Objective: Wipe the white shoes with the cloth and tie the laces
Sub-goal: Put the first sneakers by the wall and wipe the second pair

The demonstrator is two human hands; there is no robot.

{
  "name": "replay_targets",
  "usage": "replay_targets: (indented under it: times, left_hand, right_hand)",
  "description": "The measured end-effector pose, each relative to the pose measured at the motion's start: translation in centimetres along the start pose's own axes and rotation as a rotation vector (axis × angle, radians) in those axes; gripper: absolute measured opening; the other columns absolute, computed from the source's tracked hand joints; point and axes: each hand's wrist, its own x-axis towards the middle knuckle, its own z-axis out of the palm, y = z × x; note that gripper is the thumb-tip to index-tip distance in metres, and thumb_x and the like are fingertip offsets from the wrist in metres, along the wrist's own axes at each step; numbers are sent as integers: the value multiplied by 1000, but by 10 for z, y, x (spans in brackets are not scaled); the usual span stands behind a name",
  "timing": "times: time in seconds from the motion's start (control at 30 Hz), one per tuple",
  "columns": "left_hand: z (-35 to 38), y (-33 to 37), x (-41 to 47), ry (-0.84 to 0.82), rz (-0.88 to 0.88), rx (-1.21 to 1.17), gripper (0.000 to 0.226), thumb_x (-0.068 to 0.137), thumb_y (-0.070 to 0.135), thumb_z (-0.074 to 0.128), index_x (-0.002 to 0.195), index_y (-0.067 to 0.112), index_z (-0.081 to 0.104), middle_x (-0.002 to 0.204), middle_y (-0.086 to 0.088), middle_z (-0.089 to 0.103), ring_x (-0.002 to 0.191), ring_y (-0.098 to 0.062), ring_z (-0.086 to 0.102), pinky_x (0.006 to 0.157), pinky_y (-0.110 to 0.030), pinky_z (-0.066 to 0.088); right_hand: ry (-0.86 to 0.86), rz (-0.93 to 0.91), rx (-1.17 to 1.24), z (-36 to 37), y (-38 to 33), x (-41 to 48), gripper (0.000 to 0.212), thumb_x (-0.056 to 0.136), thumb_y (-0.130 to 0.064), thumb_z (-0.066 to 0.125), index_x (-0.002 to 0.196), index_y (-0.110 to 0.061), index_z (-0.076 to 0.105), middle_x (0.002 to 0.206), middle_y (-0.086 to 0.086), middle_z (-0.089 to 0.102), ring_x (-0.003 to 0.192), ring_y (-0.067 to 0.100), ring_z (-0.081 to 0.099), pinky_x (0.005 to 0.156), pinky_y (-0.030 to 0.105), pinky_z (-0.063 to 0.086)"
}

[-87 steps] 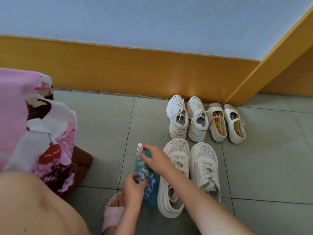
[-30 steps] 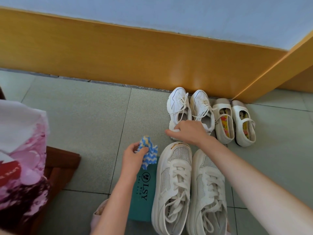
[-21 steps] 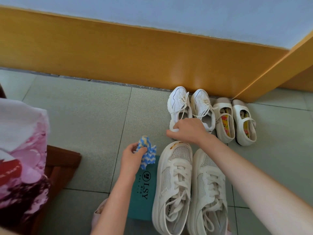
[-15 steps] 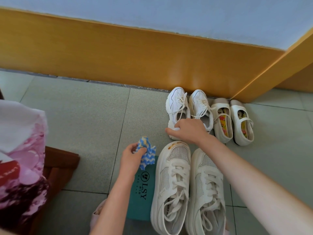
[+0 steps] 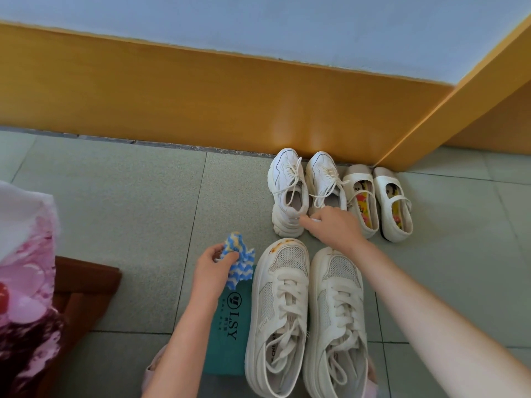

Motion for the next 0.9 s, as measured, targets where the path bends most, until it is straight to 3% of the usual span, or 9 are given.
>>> replay_targets:
  times: [0.17,0.33,0.5,0.67,0.8,0.9]
  left_hand:
    - [2,1,-2,0,8,11,33,89,13,59,121,8,54,85,1,58,67,-7,56,45,-9,43]
    - [1,2,-3,-10,8,-3,34,89,11,59,122,7,54,89,-2,59,70,-8,57,54,-17,44]
    - [1,2,-3,-19,16,-6,37,89,11,60,125,5,52,99,-8,58,71,-10,56,58,-19,44]
    - [3,2,-4,-32,20,8,36,88,11,60,124,6,53,98,-8,59,72,-12,57,59,-20,45]
    - [3,2,-5,-30,15,9,36,88,10,60,123,5,53,96,-8,59,72,-12,57,59,-21,44]
    - [2,3,-5,-26,18,4,36,88,9,60,123,5,53,90,-5,58,72,-11,58,58,-20,44]
  right_hand:
    - [21,31,46,1,5,-6,63,84,-71,38,49,-19,27,45,-6,31,43,14,33,51,30,29]
    - [74,75,77,-2,6,-16,51,86,-51,44,51,-18,28,45,-6,28,44,15,27,48,28,22]
    - [94,170,112,-1,9,-29,56,89,-57,41,51,-17,30,47,-5,34,45,15,34,49,28,26]
    - [124,181,122,0,13,-32,50,89,-50,41,52,-18,32,49,-5,36,45,14,33,49,28,26]
    - [96,189,271,-7,17,-25,57,87,-66,37,57,-17,37,53,-1,38,49,16,36,56,30,29]
    - [3,177,162,-22,27,-20,58,86,-68,37,59,-17,40,57,0,43,53,18,42,58,31,31]
